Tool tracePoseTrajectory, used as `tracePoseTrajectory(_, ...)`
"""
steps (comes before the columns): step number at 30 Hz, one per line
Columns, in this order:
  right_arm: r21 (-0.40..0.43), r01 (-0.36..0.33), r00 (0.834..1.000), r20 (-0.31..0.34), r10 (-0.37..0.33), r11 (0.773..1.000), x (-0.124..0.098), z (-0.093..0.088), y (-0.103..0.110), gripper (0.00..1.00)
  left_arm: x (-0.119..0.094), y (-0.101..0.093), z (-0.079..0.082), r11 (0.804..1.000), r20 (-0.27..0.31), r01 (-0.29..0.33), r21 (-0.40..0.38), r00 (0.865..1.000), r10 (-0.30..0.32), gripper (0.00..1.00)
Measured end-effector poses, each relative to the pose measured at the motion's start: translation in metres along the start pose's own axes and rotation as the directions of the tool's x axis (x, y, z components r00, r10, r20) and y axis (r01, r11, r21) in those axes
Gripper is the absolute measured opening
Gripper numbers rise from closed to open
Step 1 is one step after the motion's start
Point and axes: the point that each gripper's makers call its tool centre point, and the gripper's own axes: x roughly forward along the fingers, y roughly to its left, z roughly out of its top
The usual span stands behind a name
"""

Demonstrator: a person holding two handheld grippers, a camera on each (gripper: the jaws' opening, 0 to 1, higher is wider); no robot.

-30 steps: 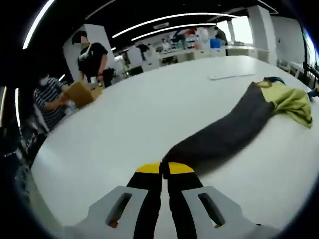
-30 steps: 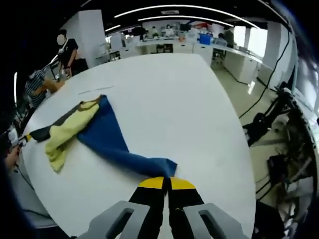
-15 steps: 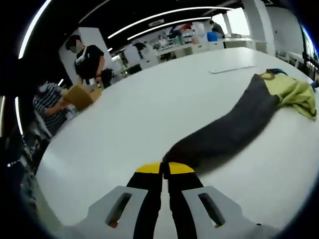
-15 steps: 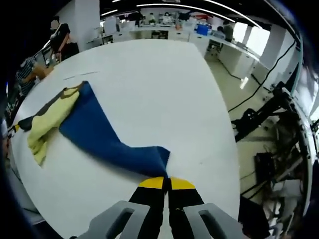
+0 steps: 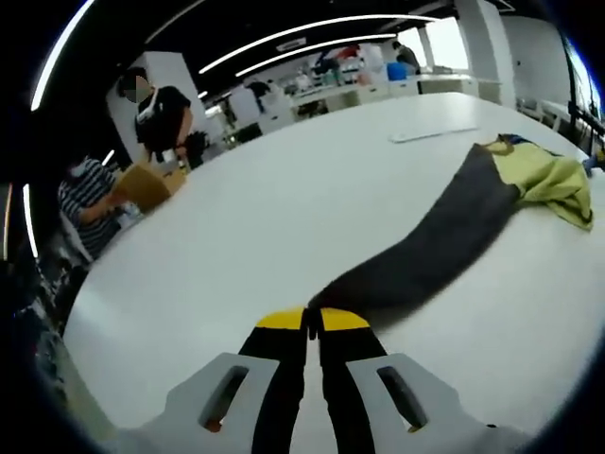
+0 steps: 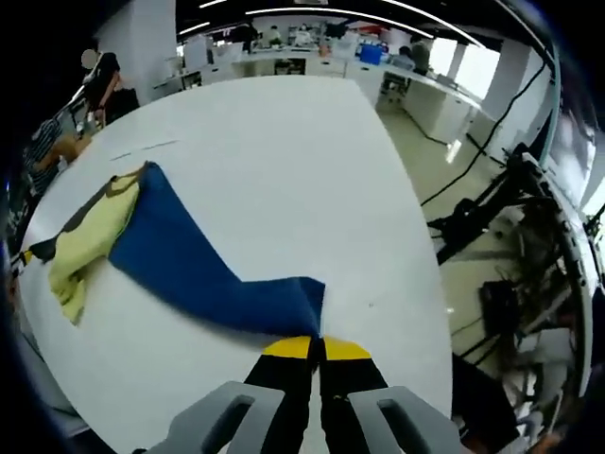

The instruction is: Fold the garment on the visible template until the final outline fits inside the template.

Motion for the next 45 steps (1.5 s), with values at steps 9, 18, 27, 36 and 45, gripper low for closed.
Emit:
tracePoseTrajectory(9, -0.002, -0.099, 0.992, 0.08, 0.099, 0.995, -0.014, 0.011, 0.024, 0.3, -0.013, -0.029, 0.017, 0.994, 0.068, 0.105, -0.013, 0.992, -0.104, 0.32)
tracePoseTrajectory(18, -0.137, -0.229, 0.955, 0.158, 0.249, 0.964, -0.028, 0.019, 0.078, 0.63, -0.026, -0.062, 0.029, 0.973, 0.121, 0.229, -0.013, 0.967, -0.226, 0.6)
tracePoseTrajectory(27, -0.331, -0.34, 0.902, 0.152, 0.405, 0.88, -0.045, 0.008, 0.154, 0.84, -0.043, -0.089, 0.041, 0.943, 0.187, 0.334, 0.015, 0.925, -0.331, 0.85)
tracePoseTrajectory(36, -0.454, -0.47, 0.813, 0.112, 0.572, 0.757, -0.057, -0.01, 0.226, 0.88, -0.059, -0.112, 0.048, 0.911, 0.237, 0.41, 0.044, 0.882, -0.408, 0.99)
tracePoseTrajectory(45, -0.534, -0.537, 0.731, 0.093, 0.676, 0.653, -0.066, -0.014, 0.283, 0.85, -0.08, -0.137, 0.051, 0.88, 0.245, 0.471, 0.058, 0.848, -0.47, 0.99)
